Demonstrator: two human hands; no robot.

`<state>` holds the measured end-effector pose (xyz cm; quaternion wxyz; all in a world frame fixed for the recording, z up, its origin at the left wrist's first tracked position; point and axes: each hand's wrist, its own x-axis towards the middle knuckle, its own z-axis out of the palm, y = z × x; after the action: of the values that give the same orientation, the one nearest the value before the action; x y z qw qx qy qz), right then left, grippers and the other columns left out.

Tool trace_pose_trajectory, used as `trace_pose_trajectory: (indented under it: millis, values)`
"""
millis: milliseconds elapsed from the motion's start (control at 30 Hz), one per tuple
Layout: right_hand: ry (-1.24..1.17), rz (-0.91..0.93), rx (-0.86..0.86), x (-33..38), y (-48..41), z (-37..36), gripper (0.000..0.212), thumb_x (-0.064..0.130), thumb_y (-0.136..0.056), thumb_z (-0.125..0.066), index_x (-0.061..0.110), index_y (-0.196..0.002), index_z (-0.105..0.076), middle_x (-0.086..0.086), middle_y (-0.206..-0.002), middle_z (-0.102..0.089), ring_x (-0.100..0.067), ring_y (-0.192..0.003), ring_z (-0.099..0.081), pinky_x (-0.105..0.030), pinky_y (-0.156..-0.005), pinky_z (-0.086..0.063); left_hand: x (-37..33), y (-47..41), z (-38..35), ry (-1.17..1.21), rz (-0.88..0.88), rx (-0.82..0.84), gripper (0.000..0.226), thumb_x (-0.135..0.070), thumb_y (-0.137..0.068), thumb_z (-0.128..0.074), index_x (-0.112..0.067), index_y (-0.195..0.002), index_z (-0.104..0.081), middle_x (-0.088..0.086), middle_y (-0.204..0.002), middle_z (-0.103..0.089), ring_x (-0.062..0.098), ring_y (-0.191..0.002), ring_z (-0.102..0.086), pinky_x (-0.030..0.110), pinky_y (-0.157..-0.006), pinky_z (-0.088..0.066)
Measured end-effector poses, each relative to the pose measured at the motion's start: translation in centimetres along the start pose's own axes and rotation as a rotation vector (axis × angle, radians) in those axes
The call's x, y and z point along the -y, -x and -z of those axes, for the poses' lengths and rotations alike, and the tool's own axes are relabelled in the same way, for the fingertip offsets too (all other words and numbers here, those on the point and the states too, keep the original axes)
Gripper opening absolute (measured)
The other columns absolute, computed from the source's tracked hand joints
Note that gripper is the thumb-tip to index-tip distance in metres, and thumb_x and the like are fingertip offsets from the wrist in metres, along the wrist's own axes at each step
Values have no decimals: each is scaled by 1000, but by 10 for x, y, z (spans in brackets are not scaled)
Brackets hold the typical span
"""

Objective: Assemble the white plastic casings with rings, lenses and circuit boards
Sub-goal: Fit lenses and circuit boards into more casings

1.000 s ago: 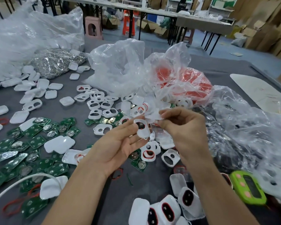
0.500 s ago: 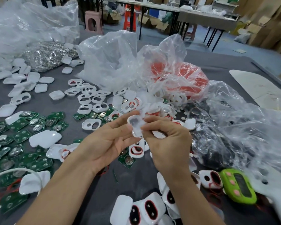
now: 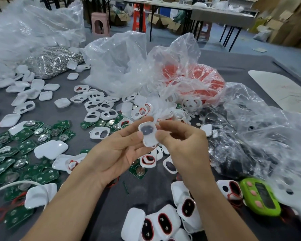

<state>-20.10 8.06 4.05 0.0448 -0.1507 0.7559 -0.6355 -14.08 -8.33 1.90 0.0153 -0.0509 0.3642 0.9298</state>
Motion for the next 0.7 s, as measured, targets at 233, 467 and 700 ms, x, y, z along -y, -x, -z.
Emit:
trace_pose_trajectory:
  millis: [233,467,700]
  values:
    - [-34,-32,139,1,5,-10,13,31,-84,-74,36,-94,-79,11,-76,-75,-5,-68,-68,-24,-64,-54,3,2,-3,-15,4,4,39,-6,-78,-77,-11,-117,-77,14,-124,-73,24,-106,-74,34,-80,-63]
    - [-182,-230,197,4,13,-29,23,23,-102,-57,22,-85,-72,-8,-66,-65,-24,-57,-57,-35,-55,-50,4,3,-2,-17,-21,6,36,-4,-87,-67,-13,-121,-76,18,-115,-74,25,-85,-76,33,-67,-61]
    - [-463,-518,226,8,17,-36,24,28,-103,-59,9,-90,-67,-6,-64,-62,-14,-54,-55,-24,-48,-47,4,3,0,-45,-33,-2,76,-13,-54,-100,-15,-125,-73,17,-121,-70,28,-87,-75,27,-53,-52]
